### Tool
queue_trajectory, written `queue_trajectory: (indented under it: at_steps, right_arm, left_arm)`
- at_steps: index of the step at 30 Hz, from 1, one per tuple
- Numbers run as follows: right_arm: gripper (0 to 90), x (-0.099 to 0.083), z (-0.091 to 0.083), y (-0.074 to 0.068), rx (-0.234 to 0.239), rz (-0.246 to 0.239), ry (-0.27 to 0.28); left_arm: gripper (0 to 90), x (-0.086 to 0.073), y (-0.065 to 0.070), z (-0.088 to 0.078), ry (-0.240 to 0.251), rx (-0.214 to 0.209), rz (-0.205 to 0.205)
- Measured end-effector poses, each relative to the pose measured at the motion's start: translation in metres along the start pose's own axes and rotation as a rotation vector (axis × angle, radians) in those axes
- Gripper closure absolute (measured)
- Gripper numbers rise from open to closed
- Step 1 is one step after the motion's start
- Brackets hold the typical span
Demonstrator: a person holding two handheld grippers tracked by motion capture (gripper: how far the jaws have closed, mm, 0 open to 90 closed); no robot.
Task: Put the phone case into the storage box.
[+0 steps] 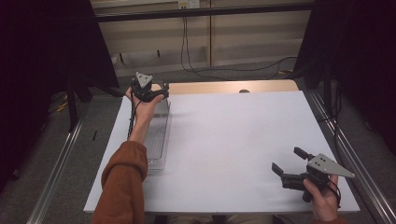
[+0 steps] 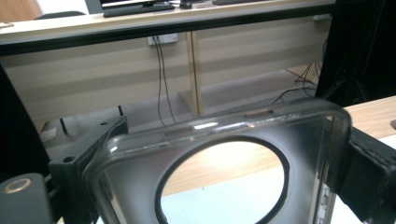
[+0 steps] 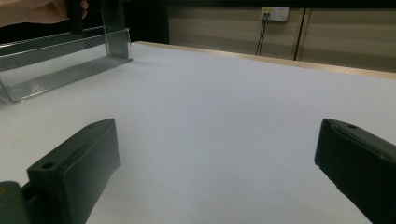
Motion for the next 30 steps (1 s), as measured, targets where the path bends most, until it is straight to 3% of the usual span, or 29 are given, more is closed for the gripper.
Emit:
queue_trajectory:
  at_steps: [3, 12, 15, 16, 20, 21, 30]
  right_arm:
    - [0.0, 0.000, 0.000, 0.000, 0.001, 0.000, 0.000]
    - [0.0, 0.000, 0.000, 0.000, 0.003, 0.000, 0.002]
    - [0.0, 0.000, 0.000, 0.000, 0.005, 0.000, 0.001]
    - [0.0, 0.000, 0.000, 0.000, 0.005, 0.000, 0.001]
    - [0.0, -0.001, 0.000, 0.000, 0.008, 0.002, -0.009]
    - [0.0, -0.001, 0.000, 0.000, 0.008, 0.000, -0.007]
    - [0.0, -0.001, 0.000, 0.000, 0.009, 0.000, -0.006]
  left_arm:
    - [6.1, 0.001, 0.000, 0.001, 0.015, -0.028, 0.001]
    - [5.0, 0.002, -0.002, 0.004, 0.029, -0.046, -0.029]
    - [4.9, 0.003, -0.001, 0.003, 0.020, -0.039, -0.014]
    - [5.0, 0.004, 0.000, 0.003, 0.035, -0.040, -0.031]
    - [5.0, 0.008, 0.000, 0.000, 0.041, -0.021, -0.022]
    - [5.0, 0.009, -0.002, -0.001, 0.052, -0.032, -0.011]
    - [3.9, 0.015, -0.008, -0.010, 0.084, -0.043, -0.043]
Point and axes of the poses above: each handheld gripper's, and its own axes: z roughly forward along the jaws, x roughly out of its top, y roughly to its right, the point moved 3 cm from there along z, roughly forward along the jaws, and after that the axes turned 15 degrees about -y, right-handed, at the moved point
